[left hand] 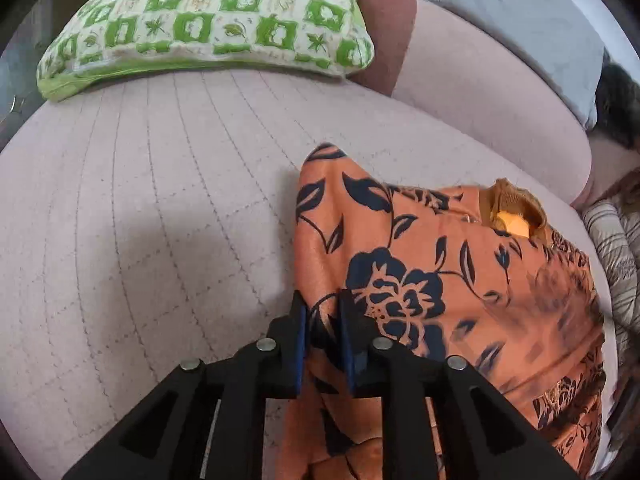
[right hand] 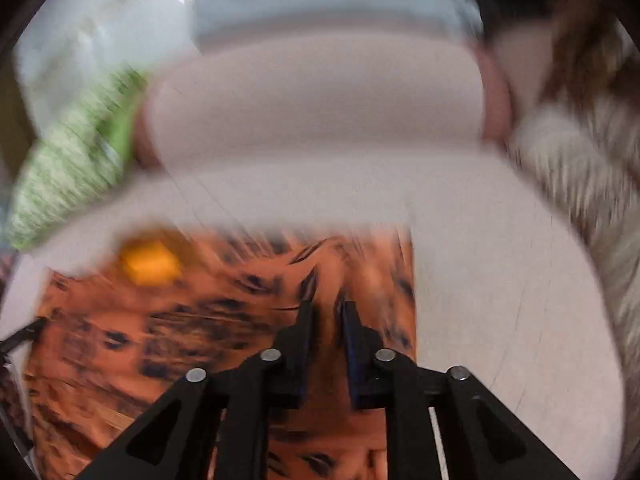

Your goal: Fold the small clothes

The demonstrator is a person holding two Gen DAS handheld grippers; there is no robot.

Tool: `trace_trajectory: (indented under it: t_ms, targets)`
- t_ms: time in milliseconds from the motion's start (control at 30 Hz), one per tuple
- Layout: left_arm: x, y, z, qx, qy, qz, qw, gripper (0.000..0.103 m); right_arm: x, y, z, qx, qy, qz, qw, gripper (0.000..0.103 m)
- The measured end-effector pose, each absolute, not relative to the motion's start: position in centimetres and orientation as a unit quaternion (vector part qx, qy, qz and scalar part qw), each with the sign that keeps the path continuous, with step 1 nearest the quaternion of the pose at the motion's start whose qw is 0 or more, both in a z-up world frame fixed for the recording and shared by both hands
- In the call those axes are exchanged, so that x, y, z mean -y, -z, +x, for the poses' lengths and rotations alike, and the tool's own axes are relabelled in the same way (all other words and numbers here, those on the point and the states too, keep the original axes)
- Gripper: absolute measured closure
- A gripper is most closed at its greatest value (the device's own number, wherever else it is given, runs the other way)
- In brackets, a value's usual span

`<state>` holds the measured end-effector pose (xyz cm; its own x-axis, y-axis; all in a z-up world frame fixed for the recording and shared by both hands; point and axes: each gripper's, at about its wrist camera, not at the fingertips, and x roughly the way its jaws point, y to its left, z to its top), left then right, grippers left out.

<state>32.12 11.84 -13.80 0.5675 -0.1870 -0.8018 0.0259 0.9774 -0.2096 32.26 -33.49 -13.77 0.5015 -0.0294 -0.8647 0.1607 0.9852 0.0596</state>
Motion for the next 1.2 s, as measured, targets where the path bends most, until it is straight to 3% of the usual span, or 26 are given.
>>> trace_trajectory:
  t_ms: [67,133,300,400,433,467,500,633,733,833,1100,1167,1200]
  targets:
    - [-11.8,12.7,31.5,-0.446,0.052,-0.072,0.891,0.077,33.8,12.9,30.9,-0.457,0.048,0.067,0.886,0.073]
    - [-11.8,10.9,30.6,-0.420,0.044,-0.066,0.904,0.074,34.6,11.2,30.2,-0.439,0.056,0.097,0.892,0.036]
    - [-10.4,8.5,29.3,-0.381,0.080,-0.063,0.919,0.063,34.0,6.8,30.1,-0.371,-0.025,0.160,0.914,0.034]
    - [-9.4,11.6,30.5,-0.423,0.065,-0.045,0.903,0.057,34.3,9.6,31.8,-0.397,-0.103,0.239,0.880,0.020]
    - [-9.3,13.2,31.7,-0.455,0.044,-0.040,0.888,0.056,34.7,11.8,32.9,-0.428,-0.112,0.253,0.861,0.009]
    - [-9.5,14.7,32.2,-0.480,0.034,-0.046,0.876,0.052,35.1,14.4,34.2,-0.471,-0.105,0.264,0.835,0.009]
    - [-9.6,14.0,31.6,-0.463,0.032,-0.050,0.885,0.052,35.8,15.0,34.1,-0.460,-0.096,0.291,0.833,0.012]
    - [-9.6,10.2,28.6,-0.438,0.046,-0.041,0.897,0.048,35.4,9.1,31.2,-0.406,-0.107,0.267,0.867,0.013]
    - [-11.1,7.7,23.7,-0.414,0.055,-0.053,0.907,0.032,36.4,5.4,26.3,-0.378,-0.094,0.243,0.888,0.013]
    - [-12.6,7.1,18.3,-0.418,0.061,-0.076,0.903,0.027,38.3,5.0,19.8,-0.398,-0.068,0.222,0.887,0.013]
    - [-14.3,11.7,6.6,-0.482,0.072,-0.112,0.866,0.026,44.3,11.4,2.6,-0.500,-0.028,0.228,0.835,0.013]
    - [-14.2,12.8,5.4,-0.498,0.074,-0.115,0.856,0.026,44.0,13.0,1.2,-0.509,-0.028,0.232,0.828,0.020]
    - [-14.1,13.3,4.6,-0.503,0.068,-0.113,0.854,0.026,43.7,13.6,1.0,-0.512,-0.032,0.241,0.824,0.030]
